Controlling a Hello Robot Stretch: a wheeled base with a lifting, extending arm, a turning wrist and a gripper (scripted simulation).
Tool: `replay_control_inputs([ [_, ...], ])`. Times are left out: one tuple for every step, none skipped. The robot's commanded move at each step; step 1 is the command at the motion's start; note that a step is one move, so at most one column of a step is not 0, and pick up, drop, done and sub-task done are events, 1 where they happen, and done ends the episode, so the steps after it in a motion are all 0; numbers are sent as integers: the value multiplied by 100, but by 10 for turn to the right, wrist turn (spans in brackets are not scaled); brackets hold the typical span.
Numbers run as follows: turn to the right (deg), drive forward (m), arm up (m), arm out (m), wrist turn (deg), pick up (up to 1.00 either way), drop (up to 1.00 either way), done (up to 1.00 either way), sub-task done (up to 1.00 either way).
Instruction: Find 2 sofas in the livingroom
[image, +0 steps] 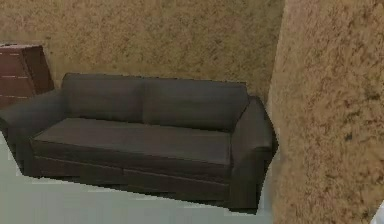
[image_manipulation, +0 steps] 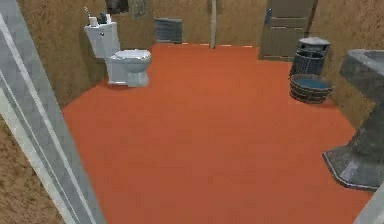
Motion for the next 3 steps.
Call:
replay_control_inputs([
  [0,45,0,0,0,0,0,0,0],
  [-180,0,0,0,0,0,0,0,0],
  [0,0,0,0,0,0,0,0,100],
])
